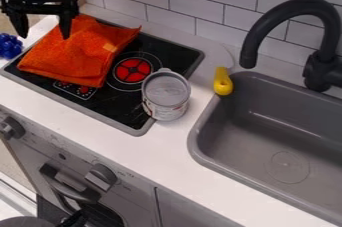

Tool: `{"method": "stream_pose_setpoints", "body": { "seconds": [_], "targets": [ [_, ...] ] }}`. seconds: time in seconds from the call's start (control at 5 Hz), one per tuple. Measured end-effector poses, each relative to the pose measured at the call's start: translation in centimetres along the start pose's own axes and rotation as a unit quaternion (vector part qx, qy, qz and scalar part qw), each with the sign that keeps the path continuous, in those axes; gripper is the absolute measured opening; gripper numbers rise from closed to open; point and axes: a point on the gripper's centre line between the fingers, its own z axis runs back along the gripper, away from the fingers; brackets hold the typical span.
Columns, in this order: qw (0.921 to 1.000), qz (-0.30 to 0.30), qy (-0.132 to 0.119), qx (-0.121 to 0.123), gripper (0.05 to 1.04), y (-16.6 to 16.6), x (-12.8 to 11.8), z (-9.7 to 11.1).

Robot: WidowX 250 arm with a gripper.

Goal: Move the yellow cloth to the bottom right corner of the table

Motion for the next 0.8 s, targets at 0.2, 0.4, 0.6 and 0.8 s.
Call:
{"method": "stream_pose_setpoints", "body": {
  "seconds": [0.2,0.4,0.6,0.8],
  "targets": [
    [0.9998,-0.004,0.02,-0.001,0.999,-0.2,-0.7,-1.1],
    [0.9997,-0.002,0.023,-0.011,0.999,0.3,-0.8,-1.5],
    [0.9993,-0.002,0.027,-0.024,0.999,1.4,-0.8,-1.7],
    [0.9989,-0.005,0.031,-0.034,0.948,2.1,-0.5,-1.7]
  ]
}}
